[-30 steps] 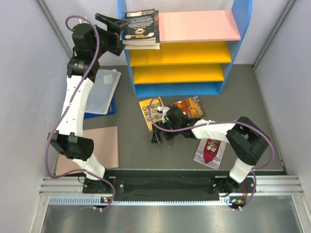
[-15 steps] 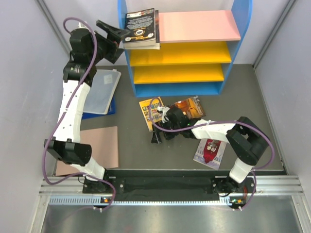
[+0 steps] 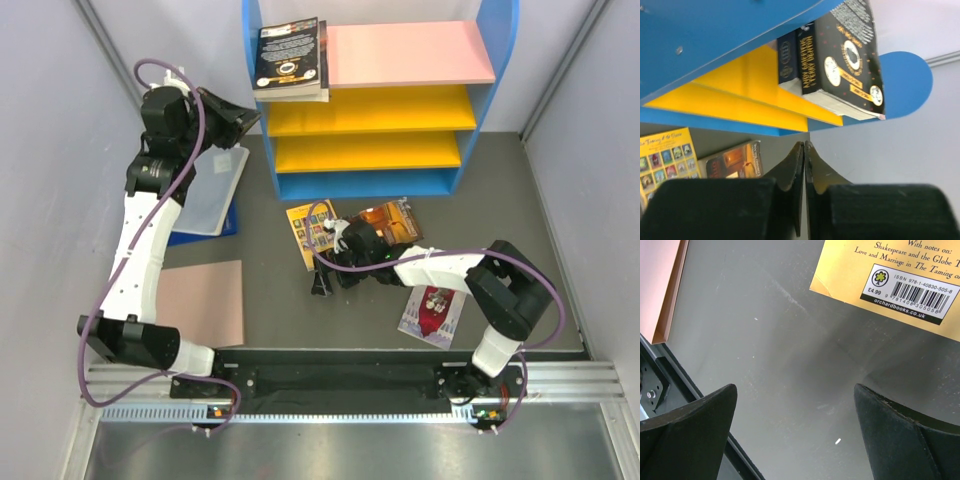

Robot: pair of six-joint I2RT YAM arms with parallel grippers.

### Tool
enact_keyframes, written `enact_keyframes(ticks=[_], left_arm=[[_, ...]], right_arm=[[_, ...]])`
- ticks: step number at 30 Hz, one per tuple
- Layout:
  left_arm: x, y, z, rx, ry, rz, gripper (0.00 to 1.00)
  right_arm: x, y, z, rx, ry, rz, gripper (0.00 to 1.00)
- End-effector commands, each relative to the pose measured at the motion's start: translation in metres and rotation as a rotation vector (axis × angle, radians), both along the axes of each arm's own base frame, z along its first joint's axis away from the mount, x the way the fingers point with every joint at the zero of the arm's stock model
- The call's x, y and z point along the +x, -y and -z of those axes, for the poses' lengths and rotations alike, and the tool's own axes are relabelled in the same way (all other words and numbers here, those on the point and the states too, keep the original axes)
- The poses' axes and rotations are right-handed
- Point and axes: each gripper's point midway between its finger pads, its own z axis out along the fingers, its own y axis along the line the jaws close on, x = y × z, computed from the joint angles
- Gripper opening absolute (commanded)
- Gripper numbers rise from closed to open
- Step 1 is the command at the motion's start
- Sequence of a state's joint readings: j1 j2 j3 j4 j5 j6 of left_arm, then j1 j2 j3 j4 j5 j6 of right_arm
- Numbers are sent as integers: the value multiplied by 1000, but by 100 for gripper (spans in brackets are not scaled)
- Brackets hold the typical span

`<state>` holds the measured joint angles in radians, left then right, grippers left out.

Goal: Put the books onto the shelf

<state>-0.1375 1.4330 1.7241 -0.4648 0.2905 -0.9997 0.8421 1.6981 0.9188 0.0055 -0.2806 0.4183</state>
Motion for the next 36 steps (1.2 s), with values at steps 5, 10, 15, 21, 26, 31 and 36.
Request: enact_keyframes(ticks=[5, 10, 15, 21, 26, 31, 36], left_arm=[[6, 17, -27, -52, 127, 84, 0], [21, 20, -38, -69, 158, 82, 0], [29, 25, -43, -91, 169, 98, 0], [21, 32, -48, -93, 176, 129, 0], [8, 36, -56, -93, 192, 141, 0], [9, 42, -63, -99, 210, 147, 0], [14, 51, -68, -107, 219, 170, 0]], right_arm=[[7, -13, -21, 40, 56, -16, 100], [7, -12, -20, 36, 52, -16, 100], [6, -13, -18, 33, 47, -21, 100], [7, -14, -17, 32, 45, -24, 100], [7, -15, -17, 30, 43, -28, 100], [6, -15, -16, 29, 42, -30, 100], [5, -15, -16, 30, 41, -33, 100]])
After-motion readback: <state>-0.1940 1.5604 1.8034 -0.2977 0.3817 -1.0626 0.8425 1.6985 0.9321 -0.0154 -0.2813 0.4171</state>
